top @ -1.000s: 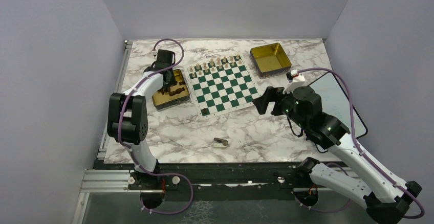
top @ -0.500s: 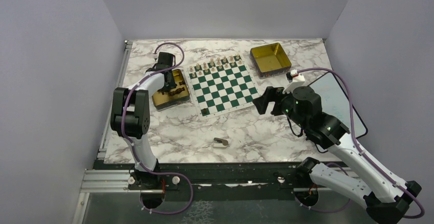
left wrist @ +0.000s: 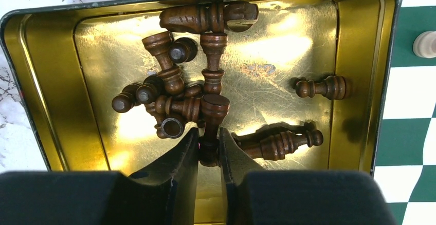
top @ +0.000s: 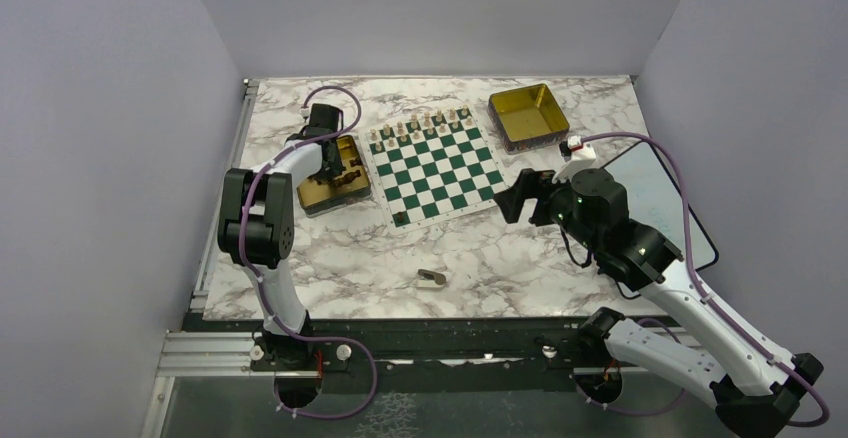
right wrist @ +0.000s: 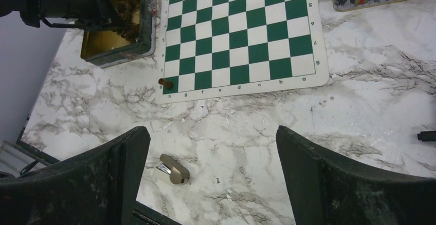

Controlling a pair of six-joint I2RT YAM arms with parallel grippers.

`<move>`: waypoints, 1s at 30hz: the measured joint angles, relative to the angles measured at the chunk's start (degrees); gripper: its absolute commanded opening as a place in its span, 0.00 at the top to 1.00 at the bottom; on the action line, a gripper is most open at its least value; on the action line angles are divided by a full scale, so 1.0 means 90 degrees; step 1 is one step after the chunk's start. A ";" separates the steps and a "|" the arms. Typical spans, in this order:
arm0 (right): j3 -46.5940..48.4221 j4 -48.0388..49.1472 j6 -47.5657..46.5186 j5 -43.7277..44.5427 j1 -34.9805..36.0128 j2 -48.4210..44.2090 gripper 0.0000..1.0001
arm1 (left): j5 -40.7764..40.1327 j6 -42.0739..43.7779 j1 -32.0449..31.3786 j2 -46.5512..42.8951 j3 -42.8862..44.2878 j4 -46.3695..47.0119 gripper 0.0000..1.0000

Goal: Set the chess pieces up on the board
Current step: Pick up the chess piece from the storage box, then place the chess piece on the chessboard.

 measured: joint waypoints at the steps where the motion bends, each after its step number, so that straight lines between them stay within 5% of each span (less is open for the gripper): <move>1: 0.0000 0.0000 0.0000 0.0007 0.0000 -0.0002 0.02 | 0.0002 0.0012 0.0000 0.0000 0.0000 -0.0002 0.82; 20: 0.0000 0.0010 0.0000 0.0034 0.0000 0.0112 0.06 | 0.0607 0.0114 0.0012 -0.0954 0.0175 -0.0707 0.88; 30: -0.0231 0.0733 -0.0634 -0.0471 0.0000 0.0610 0.20 | 0.2140 0.0119 0.0010 -0.1705 0.0206 -0.1139 0.89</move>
